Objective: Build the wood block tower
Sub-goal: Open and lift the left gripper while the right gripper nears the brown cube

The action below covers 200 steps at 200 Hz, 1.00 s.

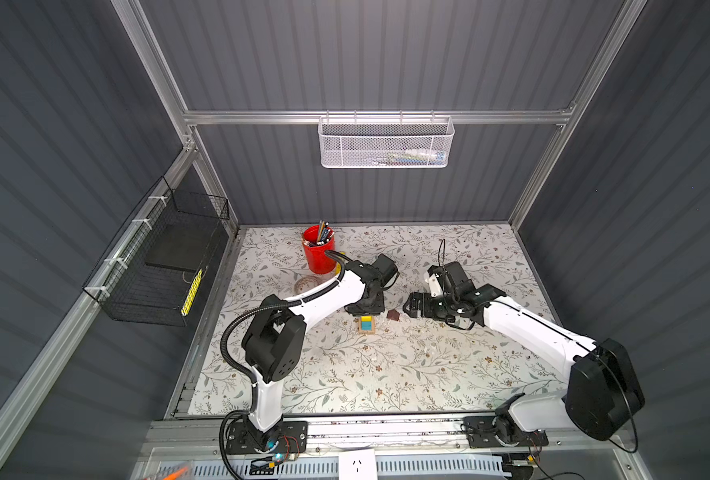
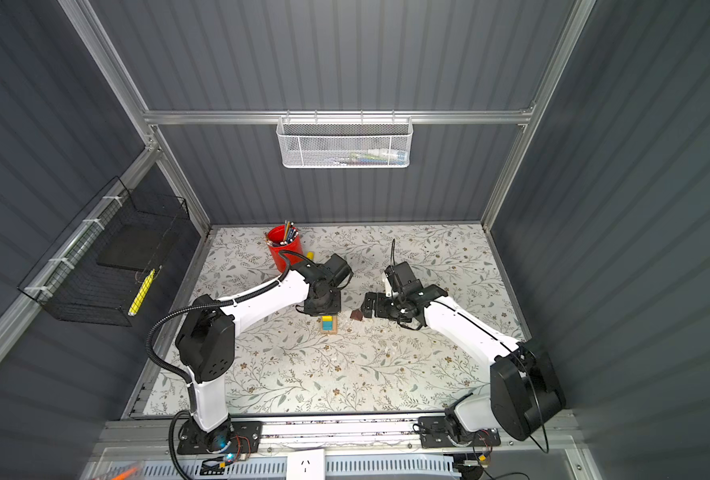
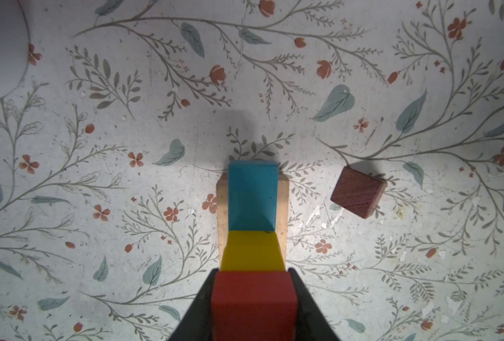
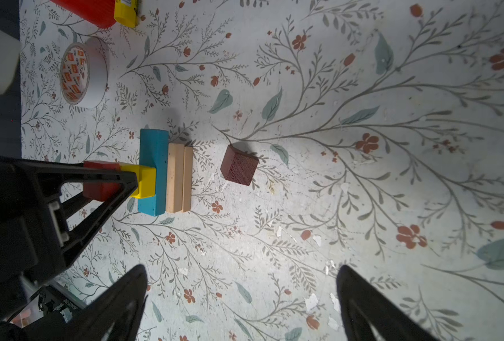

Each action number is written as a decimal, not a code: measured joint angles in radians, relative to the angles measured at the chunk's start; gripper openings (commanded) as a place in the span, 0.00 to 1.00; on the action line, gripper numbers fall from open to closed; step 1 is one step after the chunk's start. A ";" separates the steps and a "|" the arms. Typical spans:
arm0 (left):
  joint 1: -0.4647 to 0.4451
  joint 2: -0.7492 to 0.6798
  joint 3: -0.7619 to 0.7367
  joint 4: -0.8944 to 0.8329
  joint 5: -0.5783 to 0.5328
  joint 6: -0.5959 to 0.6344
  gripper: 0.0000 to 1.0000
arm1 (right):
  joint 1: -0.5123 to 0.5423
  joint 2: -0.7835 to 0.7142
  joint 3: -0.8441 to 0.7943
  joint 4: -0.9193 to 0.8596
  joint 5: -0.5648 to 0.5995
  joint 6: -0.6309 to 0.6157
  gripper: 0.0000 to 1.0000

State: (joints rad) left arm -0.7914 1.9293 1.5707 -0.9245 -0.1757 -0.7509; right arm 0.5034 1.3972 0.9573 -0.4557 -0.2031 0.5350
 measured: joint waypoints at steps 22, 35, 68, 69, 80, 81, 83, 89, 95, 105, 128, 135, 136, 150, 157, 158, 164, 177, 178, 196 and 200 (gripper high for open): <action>0.000 0.000 0.001 0.000 0.000 0.000 0.44 | -0.001 -0.001 -0.004 0.000 0.000 0.000 0.99; 0.000 0.000 0.003 0.000 0.000 0.000 0.48 | -0.001 -0.001 -0.004 0.000 0.000 -0.001 0.99; 0.000 -0.001 0.009 0.000 0.000 0.004 0.55 | -0.001 -0.002 -0.004 -0.003 0.001 -0.017 0.99; 0.000 -0.001 0.009 0.000 0.000 0.004 0.55 | -0.001 -0.002 -0.004 -0.003 0.001 -0.018 0.99; 0.000 -0.001 0.013 -0.001 0.000 0.005 0.57 | -0.001 -0.002 -0.004 -0.006 0.004 -0.027 0.99; 0.000 -0.001 0.013 -0.001 0.000 0.005 0.57 | -0.001 -0.002 -0.004 -0.006 0.005 -0.027 0.99; 0.000 -0.002 0.014 -0.002 0.000 0.005 0.57 | -0.001 -0.002 -0.004 -0.007 0.005 -0.029 0.99; 0.000 -0.003 0.015 -0.001 0.000 0.006 0.58 | -0.001 -0.002 -0.003 -0.009 0.007 -0.035 0.99; 0.000 -0.008 0.015 -0.001 -0.001 0.007 0.59 | -0.001 -0.002 -0.003 -0.011 0.010 -0.043 0.99; 0.000 -0.018 0.015 -0.003 -0.005 0.008 0.61 | -0.001 -0.002 -0.002 -0.017 0.013 -0.053 0.99; 0.000 -0.067 0.015 -0.005 -0.022 0.015 0.66 | -0.001 -0.001 0.012 -0.034 0.021 -0.081 0.99; 0.000 -0.089 0.015 -0.004 -0.029 0.019 0.67 | -0.001 -0.001 0.021 -0.041 0.024 -0.092 0.99; 0.000 -0.091 0.015 -0.004 -0.030 0.018 0.67 | 0.000 -0.001 0.022 -0.042 0.024 -0.093 0.99; 0.000 -0.148 0.011 0.000 -0.047 0.029 0.71 | 0.000 0.003 0.044 -0.053 0.033 -0.115 0.99; 0.000 -0.182 0.003 0.005 -0.056 0.035 0.73 | 0.002 0.010 0.058 -0.061 0.040 -0.126 0.99; 0.000 -0.190 0.000 0.007 -0.060 0.037 0.73 | 0.003 0.012 0.062 -0.063 0.040 -0.129 0.99; 0.000 -0.220 -0.012 0.016 -0.069 0.041 0.75 | 0.005 0.021 0.076 -0.069 0.049 -0.140 0.99; 0.000 -0.293 -0.048 0.034 -0.092 0.053 0.78 | 0.013 0.048 0.102 -0.074 0.070 -0.165 0.99; 0.000 -0.301 -0.052 0.036 -0.095 0.055 0.79 | 0.014 0.051 0.105 -0.075 0.072 -0.167 0.99; 0.000 -0.385 -0.103 0.058 -0.127 0.075 0.86 | 0.031 0.100 0.129 -0.081 0.100 -0.206 0.99; 0.000 -0.401 -0.112 0.061 -0.134 0.082 0.87 | 0.035 0.113 0.133 -0.082 0.105 -0.216 0.99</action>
State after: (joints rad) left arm -0.7914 1.5280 1.4586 -0.8635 -0.3099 -0.6685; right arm 0.5381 1.5105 1.0904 -0.5377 -0.0986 0.3195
